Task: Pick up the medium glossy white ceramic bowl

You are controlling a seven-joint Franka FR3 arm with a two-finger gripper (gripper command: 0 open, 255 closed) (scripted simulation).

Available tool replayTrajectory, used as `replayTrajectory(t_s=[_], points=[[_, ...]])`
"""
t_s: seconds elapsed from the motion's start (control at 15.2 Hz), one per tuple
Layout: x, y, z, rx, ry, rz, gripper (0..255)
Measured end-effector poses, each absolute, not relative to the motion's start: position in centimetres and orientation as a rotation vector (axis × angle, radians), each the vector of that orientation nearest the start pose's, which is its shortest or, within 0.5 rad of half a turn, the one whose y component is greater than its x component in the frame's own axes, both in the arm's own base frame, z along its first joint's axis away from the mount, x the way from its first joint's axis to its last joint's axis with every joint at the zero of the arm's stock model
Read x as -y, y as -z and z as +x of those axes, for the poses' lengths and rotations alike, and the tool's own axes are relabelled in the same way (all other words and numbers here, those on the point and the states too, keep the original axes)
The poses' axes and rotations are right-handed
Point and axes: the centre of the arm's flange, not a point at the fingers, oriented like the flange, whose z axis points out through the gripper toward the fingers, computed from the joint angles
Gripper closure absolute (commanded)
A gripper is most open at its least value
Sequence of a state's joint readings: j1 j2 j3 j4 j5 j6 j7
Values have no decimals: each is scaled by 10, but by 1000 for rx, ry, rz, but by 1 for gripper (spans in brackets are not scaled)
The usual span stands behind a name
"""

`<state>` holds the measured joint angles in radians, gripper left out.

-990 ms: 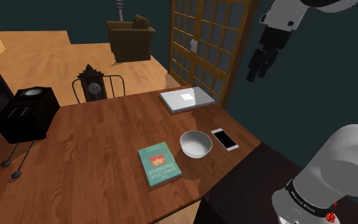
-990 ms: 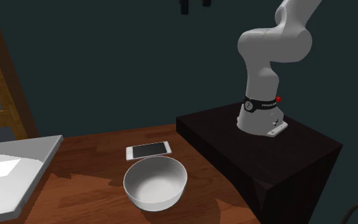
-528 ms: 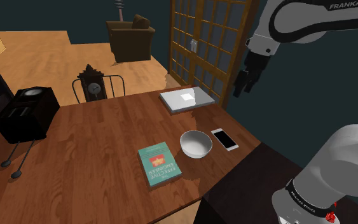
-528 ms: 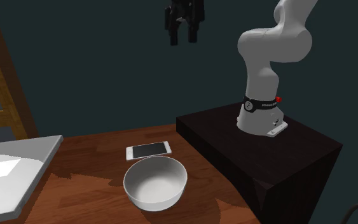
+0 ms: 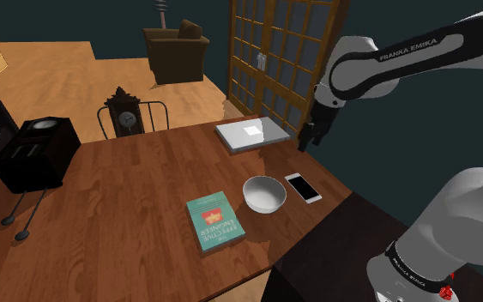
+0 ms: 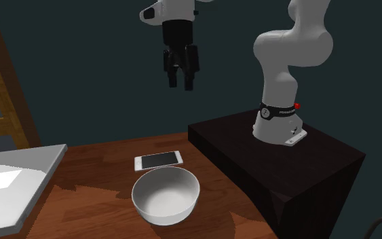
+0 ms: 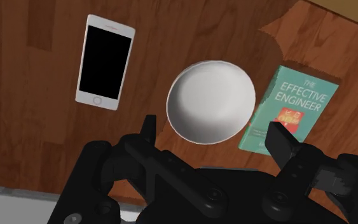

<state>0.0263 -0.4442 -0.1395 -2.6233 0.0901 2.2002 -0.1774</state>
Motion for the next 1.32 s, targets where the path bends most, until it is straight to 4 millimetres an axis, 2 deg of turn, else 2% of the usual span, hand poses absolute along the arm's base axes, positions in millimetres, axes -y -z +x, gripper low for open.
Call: replayTrajectory(t_s=[0.99,1.32], points=[[54,-216,460,-9,56,-2987,0],[54,-181,467,-15,57,-2985,0]])
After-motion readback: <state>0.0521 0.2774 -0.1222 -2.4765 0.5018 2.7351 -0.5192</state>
